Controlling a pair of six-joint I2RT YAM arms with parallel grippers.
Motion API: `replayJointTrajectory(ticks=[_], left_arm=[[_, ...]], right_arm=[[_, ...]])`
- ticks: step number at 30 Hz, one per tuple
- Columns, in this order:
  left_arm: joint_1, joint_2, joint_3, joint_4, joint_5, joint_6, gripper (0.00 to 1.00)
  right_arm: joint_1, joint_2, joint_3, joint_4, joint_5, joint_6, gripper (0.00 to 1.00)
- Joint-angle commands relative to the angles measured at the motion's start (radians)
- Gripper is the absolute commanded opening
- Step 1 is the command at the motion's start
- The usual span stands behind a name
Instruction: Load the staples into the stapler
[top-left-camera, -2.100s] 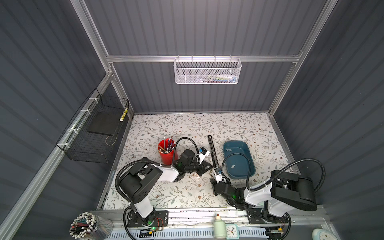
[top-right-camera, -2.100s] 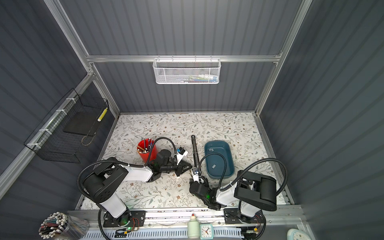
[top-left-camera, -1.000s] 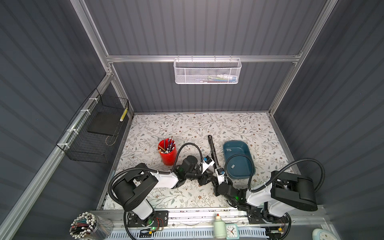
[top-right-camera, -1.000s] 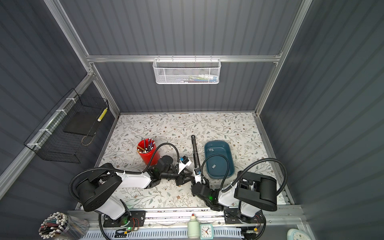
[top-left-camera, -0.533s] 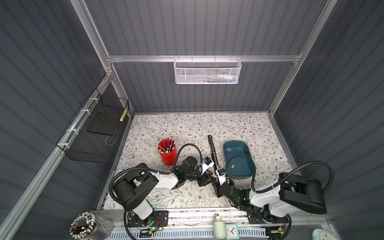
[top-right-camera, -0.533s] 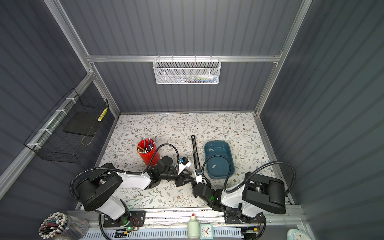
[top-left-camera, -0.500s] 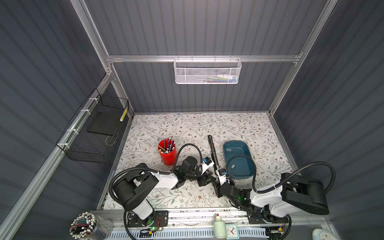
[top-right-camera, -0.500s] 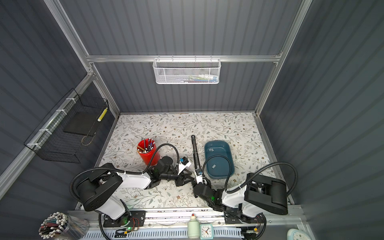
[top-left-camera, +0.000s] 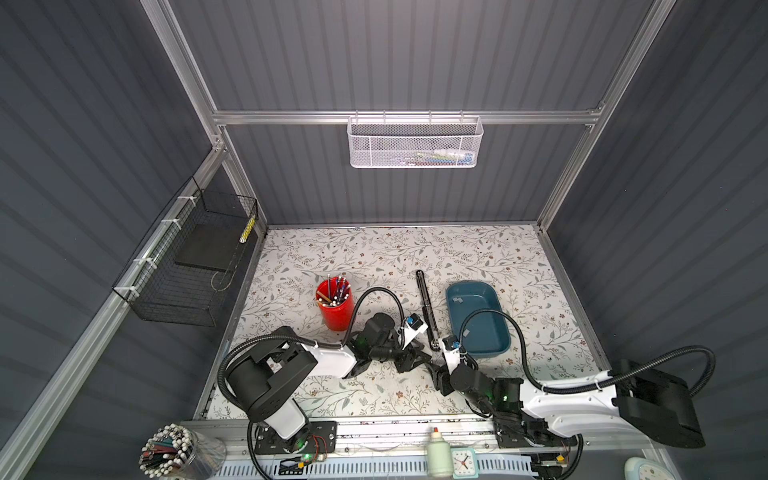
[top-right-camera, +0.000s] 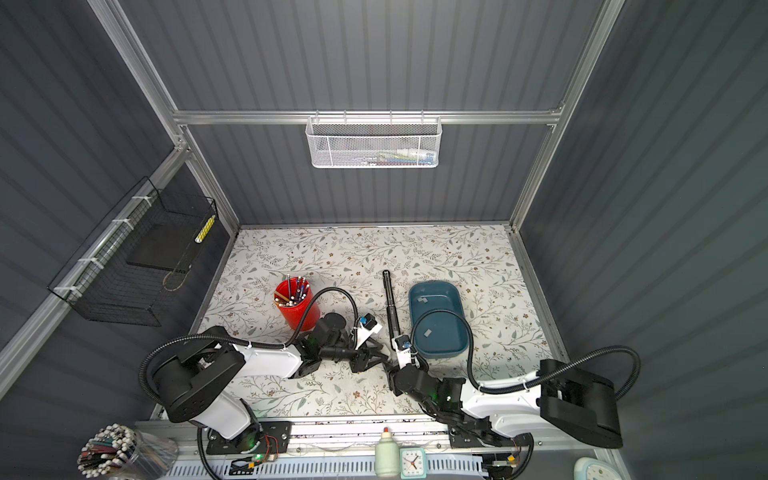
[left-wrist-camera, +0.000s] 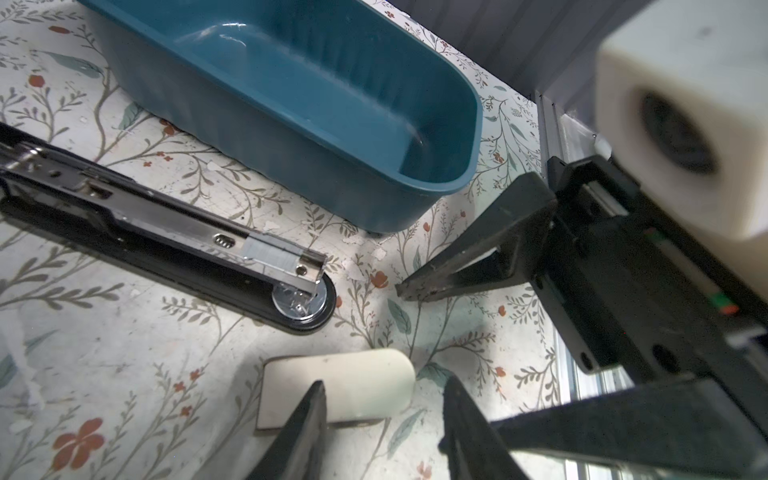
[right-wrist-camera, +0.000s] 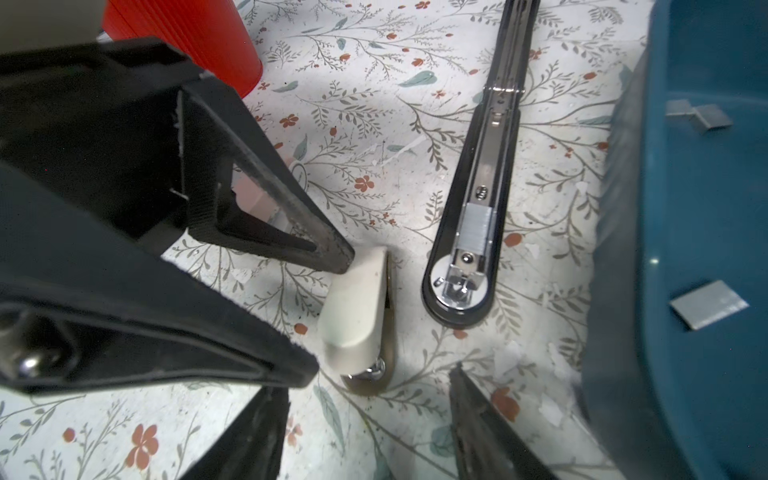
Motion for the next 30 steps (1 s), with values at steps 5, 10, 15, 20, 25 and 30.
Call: replayJointTrajectory(ticks=[5, 10, 15, 20, 25, 30], left_arm=[[-0.007, -0.046, 0.015, -0.043, -0.027, 0.031, 0.47], [-0.007, -0.082, -0.001, -0.046, -0.065, 0.031, 0.46], [-0.007, -0.11, -0.013, -0.053, -0.083, 0.031, 0.46], [-0.007, -0.14, -0.027, -0.063, -0.118, 0.031, 0.46], [-0.008, -0.131, -0.025, -0.072, -0.134, 0.031, 0.46], [-0.007, -0.106, -0.016, -0.066, -0.137, 0.031, 0.45]], right_arm=[[0.004, -0.172, 0.003, -0.122, 0.021, -0.03, 0.57], [0.004, -0.188, 0.056, -0.178, 0.044, -0.04, 0.47], [-0.018, -0.163, 0.115, -0.185, 0.039, -0.054, 0.42], [-0.077, -0.112, 0.16, -0.181, -0.005, -0.051, 0.39], [-0.111, -0.034, 0.184, -0.171, -0.045, -0.042, 0.38], [-0.113, 0.056, 0.208, -0.177, -0.053, -0.033, 0.37]])
